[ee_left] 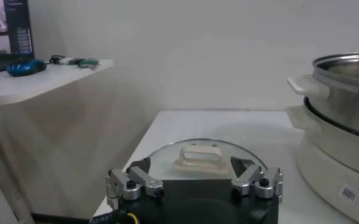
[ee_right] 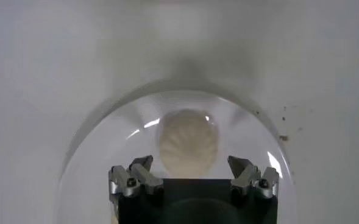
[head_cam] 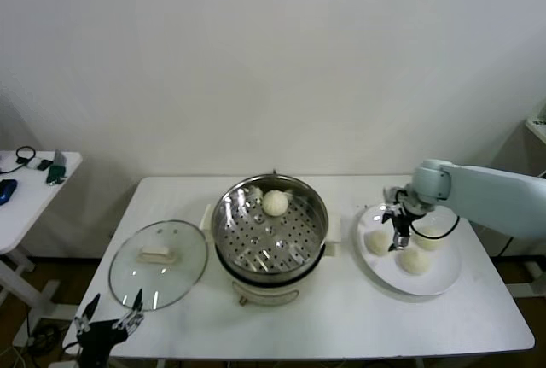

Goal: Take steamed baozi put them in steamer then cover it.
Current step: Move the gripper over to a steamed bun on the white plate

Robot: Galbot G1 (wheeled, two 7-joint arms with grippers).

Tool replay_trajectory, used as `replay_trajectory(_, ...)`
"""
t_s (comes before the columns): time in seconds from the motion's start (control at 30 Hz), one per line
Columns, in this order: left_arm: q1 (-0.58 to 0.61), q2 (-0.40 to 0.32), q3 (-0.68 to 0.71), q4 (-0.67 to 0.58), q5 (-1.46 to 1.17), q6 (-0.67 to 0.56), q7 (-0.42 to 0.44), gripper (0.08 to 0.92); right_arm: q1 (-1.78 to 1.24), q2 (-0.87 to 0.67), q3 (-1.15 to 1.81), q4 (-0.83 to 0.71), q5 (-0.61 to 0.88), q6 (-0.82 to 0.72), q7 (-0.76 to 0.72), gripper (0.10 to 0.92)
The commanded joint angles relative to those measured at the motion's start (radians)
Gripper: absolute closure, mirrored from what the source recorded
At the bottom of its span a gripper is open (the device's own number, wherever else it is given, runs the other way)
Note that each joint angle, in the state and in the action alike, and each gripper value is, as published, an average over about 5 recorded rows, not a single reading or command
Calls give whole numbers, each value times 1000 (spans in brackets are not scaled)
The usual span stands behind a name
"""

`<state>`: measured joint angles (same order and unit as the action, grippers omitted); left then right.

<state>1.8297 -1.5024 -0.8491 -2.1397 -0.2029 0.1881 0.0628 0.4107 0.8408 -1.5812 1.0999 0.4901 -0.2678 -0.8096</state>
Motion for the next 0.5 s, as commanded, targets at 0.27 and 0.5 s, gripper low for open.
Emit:
replay_trajectory(0.27, 10, 0, 0, -6, 1, -3, -2, 177, -97, 59, 85, -97, -29, -16, -5, 294)
replay_trajectory(0.5, 9, -1, 1, -11, 0, -1, -5, 177, 9, 32, 37, -38, -5, -4, -42, 390)
